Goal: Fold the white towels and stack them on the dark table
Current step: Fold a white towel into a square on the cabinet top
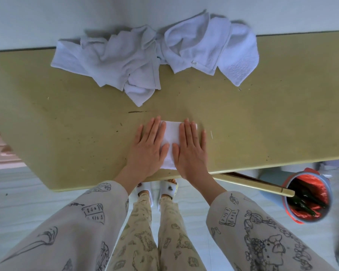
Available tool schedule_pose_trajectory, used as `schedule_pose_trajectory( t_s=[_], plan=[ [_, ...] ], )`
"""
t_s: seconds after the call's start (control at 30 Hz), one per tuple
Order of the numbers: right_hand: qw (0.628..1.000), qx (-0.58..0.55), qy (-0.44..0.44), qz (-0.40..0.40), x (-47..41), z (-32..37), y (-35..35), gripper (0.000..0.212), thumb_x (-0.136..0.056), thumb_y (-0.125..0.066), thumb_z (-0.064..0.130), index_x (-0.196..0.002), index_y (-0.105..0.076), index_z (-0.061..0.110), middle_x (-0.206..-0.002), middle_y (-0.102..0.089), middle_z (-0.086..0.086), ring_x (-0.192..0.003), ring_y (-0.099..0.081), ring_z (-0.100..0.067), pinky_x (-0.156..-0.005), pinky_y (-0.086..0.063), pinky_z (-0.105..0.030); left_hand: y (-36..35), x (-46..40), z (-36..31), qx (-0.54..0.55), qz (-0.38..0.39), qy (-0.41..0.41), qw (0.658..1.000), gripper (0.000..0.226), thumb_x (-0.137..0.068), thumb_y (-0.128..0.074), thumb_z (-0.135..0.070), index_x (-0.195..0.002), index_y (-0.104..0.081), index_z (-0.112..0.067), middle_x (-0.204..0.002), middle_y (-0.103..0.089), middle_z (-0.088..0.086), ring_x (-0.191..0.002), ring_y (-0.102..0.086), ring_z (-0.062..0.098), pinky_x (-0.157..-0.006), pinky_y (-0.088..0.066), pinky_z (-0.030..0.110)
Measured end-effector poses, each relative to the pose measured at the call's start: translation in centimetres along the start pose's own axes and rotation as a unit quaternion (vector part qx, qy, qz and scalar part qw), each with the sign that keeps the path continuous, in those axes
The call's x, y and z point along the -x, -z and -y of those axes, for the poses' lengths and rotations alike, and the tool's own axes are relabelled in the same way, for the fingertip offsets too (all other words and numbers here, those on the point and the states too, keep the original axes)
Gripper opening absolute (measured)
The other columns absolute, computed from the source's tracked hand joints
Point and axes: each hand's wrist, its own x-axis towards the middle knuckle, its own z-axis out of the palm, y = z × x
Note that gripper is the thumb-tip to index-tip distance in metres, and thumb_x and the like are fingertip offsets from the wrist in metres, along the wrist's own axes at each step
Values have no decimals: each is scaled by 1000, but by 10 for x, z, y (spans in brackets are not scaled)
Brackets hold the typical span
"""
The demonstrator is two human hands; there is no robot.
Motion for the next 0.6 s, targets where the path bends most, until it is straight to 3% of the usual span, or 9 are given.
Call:
schedule_pose_trajectory(
  t_s=[0.07,0.17,0.27,0.33,0.4,0.5,0.6],
  plan=[
    [1000,-23,6,11,1,1,11,59,-94,-23,34,-142,-31,1,-151,-31,-13,-141,-26,-25,-113,-20,-50,9,0,1,33,15,-11,999,60,-93,-25,-38,-141,-28,-4,-148,-31,15,-136,-33,27,-109,-32,47],
    [993,-114,2,-17,3,1,28,56,-95,-23,30,-143,-29,1,-151,-29,-15,-141,-25,-27,-113,-19,-45,18,9,7,127,6,11,992,61,-92,-20,-36,-144,-21,-3,-152,-24,12,-141,-20,22,-115,-20,40],
    [957,-234,-143,-98,-1,-1,44,40,-94,-41,17,-128,-48,-2,-132,-48,-21,-124,-44,-36,-105,-35,-42,22,29,15,184,-41,82,979,54,-94,-27,-26,-141,-28,0,-149,-28,15,-140,-21,24,-114,-21,38],
    [917,-298,-259,-63,-9,-1,50,30,-93,-48,17,-116,-53,-1,-119,-49,-17,-110,-47,-34,-96,-38,-40,25,43,20,219,-54,138,964,46,-94,-39,-13,-138,-34,-1,-146,-35,16,-137,-29,28,-111,-28,40],
    [900,-295,-321,4,-15,2,54,33,-91,-54,29,-110,-51,1,-116,-48,-14,-106,-47,-31,-92,-39,-39,32,56,25,259,-51,181,947,41,-94,-42,-8,-135,-40,-4,-139,-43,13,-129,-40,26,-104,-34,36],
    [901,-269,-335,57,-20,12,53,48,-86,-62,38,-115,-47,2,-118,-48,-12,-108,-47,-28,-92,-41,-38,39,74,31,315,-53,220,922,35,-96,-39,-12,-130,-47,-8,-127,-53,8,-115,-50,21,-90,-36,23],
    [913,-233,-325,82,-26,25,49,59,-83,-65,40,-122,-43,2,-122,-47,-12,-115,-45,-29,-96,-39,-42,44,85,37,345,-70,247,903,33,-96,-39,-11,-127,-50,-7,-123,-56,7,-112,-53,20,-90,-35,21]
  ],
)
